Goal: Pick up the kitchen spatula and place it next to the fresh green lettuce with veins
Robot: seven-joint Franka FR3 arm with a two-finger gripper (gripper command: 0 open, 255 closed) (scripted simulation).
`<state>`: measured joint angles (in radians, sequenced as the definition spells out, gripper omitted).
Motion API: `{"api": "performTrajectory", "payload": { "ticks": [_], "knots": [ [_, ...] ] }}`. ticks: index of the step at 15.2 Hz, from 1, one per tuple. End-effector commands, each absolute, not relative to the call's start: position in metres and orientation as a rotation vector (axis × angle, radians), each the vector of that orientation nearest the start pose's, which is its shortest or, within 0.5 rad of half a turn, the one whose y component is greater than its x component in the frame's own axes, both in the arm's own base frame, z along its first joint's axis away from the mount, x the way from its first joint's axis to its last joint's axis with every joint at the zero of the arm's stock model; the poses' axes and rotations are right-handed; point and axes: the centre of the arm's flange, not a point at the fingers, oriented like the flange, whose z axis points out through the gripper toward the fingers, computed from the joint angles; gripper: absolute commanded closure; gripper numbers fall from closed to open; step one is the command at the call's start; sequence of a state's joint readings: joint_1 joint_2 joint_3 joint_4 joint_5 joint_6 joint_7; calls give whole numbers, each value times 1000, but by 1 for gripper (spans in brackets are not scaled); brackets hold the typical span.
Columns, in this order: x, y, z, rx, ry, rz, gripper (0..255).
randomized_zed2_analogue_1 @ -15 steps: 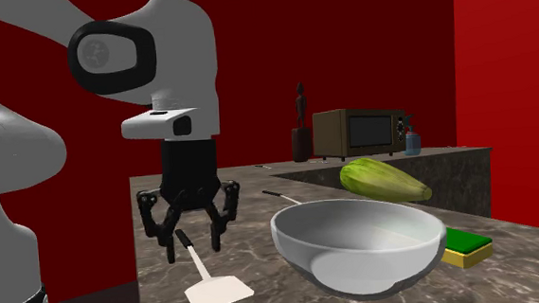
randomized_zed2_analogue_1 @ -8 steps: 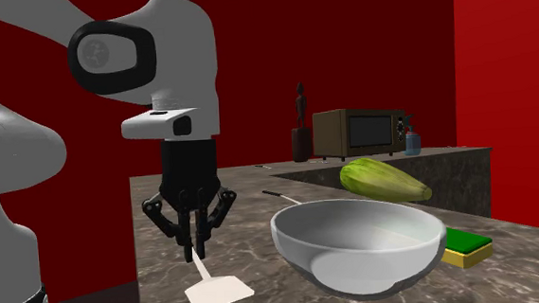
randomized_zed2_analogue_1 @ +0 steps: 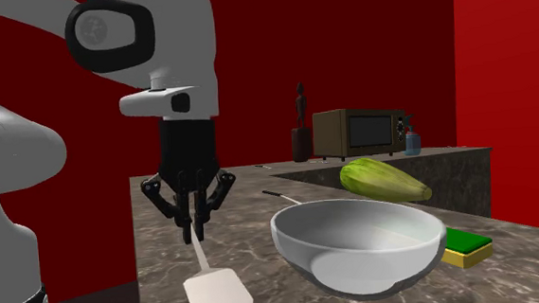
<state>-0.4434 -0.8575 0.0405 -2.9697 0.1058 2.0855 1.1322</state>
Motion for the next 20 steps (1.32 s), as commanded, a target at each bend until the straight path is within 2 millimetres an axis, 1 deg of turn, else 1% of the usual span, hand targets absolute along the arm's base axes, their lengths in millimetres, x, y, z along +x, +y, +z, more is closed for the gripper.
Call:
{"api": "performTrajectory", "payload": {
  "ticks": [1,20],
  "knots": [
    [251,-104,375,-2152,2222,72,255],
    [251,-104,476,-2152,2222,72,255]
  ]
}}
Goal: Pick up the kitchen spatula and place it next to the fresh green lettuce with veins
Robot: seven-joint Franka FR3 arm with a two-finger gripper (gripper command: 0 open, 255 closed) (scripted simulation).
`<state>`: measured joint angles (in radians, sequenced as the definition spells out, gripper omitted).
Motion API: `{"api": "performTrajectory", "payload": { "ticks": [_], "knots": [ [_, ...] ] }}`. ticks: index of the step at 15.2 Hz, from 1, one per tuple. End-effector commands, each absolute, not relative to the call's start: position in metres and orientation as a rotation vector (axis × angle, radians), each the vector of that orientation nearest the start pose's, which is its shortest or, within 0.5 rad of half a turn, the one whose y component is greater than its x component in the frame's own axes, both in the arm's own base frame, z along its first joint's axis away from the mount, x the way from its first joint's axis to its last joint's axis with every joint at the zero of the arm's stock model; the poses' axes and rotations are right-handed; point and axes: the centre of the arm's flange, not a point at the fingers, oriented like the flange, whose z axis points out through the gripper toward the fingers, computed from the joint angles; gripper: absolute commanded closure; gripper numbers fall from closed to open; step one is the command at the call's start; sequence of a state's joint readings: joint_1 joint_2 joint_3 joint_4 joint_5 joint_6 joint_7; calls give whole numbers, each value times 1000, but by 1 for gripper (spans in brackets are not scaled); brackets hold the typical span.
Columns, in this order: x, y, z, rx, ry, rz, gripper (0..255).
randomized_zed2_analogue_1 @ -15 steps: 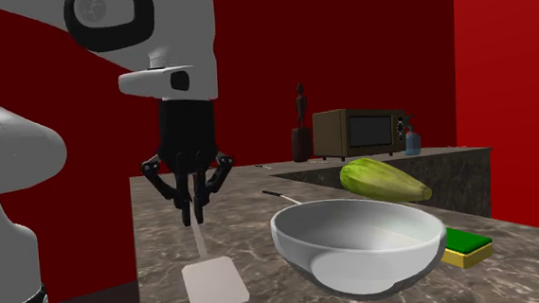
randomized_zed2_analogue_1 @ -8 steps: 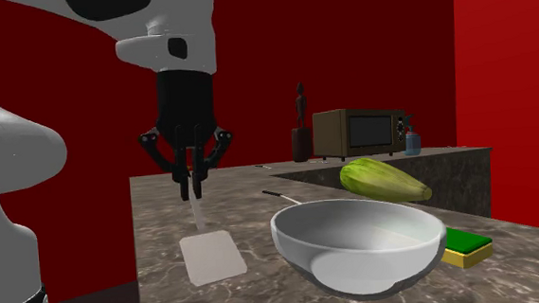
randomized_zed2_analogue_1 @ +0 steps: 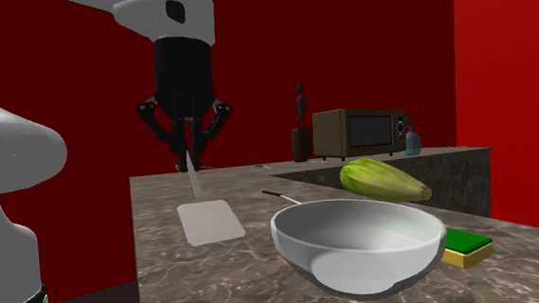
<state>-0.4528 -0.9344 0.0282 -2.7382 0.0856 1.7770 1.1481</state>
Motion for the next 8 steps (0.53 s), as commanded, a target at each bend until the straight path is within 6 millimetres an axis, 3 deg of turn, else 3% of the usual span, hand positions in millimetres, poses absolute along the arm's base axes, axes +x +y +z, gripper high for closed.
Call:
{"api": "performTrajectory", "payload": {
  "ticks": [1,8],
  "knots": [
    [251,-104,481,-2152,2222,72,255],
    [251,-104,517,-2152,2222,72,255]
  ]
}}
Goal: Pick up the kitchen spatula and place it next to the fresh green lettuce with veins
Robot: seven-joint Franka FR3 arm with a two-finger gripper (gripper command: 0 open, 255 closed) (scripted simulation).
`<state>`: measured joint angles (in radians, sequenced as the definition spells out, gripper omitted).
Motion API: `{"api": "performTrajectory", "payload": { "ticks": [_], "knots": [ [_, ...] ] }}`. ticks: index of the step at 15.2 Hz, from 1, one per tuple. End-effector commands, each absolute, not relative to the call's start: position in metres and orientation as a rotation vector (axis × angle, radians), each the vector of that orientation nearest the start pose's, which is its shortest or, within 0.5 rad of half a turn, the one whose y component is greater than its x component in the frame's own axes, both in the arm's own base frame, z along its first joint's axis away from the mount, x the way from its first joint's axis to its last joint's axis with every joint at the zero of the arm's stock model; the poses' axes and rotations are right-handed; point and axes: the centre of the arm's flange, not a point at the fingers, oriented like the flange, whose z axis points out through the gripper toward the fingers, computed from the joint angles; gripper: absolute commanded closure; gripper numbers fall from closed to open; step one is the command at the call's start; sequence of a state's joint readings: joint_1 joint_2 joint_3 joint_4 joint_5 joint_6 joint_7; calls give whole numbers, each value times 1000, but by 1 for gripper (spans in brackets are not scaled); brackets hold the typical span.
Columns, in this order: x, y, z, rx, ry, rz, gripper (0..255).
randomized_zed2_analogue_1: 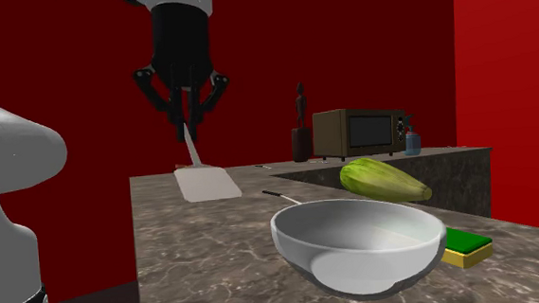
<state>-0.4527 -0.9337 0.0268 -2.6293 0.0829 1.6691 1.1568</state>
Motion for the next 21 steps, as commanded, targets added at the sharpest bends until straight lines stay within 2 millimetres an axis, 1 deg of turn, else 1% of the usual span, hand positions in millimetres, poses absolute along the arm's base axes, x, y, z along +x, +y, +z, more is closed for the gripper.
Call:
{"api": "performTrajectory", "payload": {
  "ticks": [1,21],
  "knots": [
    [262,-97,517,-2152,2222,72,255],
    [485,44,517,-2152,2222,72,255]
  ]
}}
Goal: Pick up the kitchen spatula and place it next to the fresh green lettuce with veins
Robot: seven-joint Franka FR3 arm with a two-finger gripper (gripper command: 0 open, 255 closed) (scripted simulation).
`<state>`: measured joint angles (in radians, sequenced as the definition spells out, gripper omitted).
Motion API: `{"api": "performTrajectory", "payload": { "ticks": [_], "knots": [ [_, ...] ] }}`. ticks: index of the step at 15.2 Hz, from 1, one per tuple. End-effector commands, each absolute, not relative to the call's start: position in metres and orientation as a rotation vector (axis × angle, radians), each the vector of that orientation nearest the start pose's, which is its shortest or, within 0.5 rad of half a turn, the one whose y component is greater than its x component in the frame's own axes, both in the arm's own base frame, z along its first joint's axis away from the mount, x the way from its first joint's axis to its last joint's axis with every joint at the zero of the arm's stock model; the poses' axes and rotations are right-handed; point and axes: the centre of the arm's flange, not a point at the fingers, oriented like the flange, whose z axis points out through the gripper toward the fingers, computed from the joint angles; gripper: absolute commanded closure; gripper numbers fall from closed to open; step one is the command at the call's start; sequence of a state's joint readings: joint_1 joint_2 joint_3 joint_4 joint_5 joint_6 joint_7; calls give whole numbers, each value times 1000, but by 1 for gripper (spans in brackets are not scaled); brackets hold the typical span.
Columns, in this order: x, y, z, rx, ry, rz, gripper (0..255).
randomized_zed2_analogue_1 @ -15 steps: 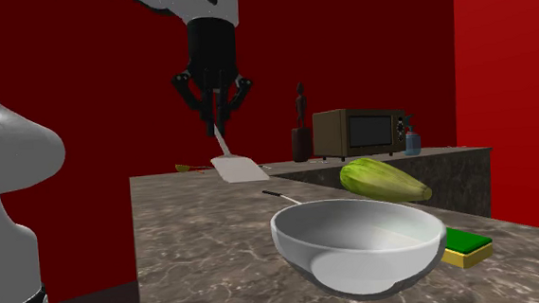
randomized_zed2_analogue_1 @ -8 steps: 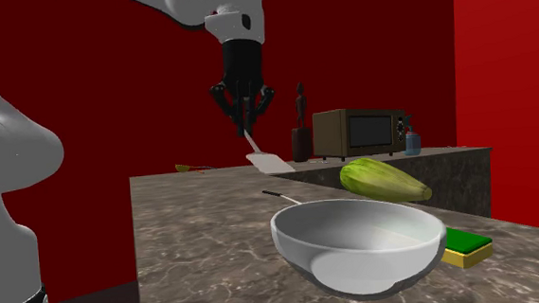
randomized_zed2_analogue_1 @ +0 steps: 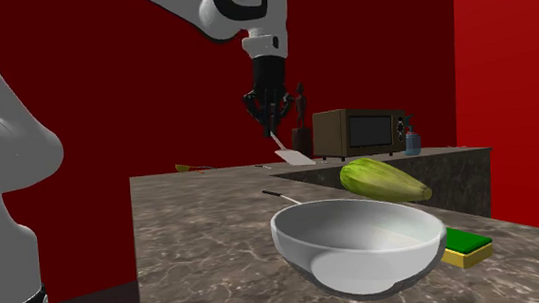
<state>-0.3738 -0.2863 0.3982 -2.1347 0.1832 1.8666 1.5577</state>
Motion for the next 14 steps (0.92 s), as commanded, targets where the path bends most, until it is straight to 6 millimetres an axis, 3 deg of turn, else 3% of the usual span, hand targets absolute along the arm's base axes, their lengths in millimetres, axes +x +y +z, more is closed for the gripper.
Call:
{"api": "performTrajectory", "payload": {
  "ticks": [1,14],
  "knots": [
    [496,51,517,-2152,2222,72,255],
    [641,143,518,-2152,2222,72,255]
  ]
}}
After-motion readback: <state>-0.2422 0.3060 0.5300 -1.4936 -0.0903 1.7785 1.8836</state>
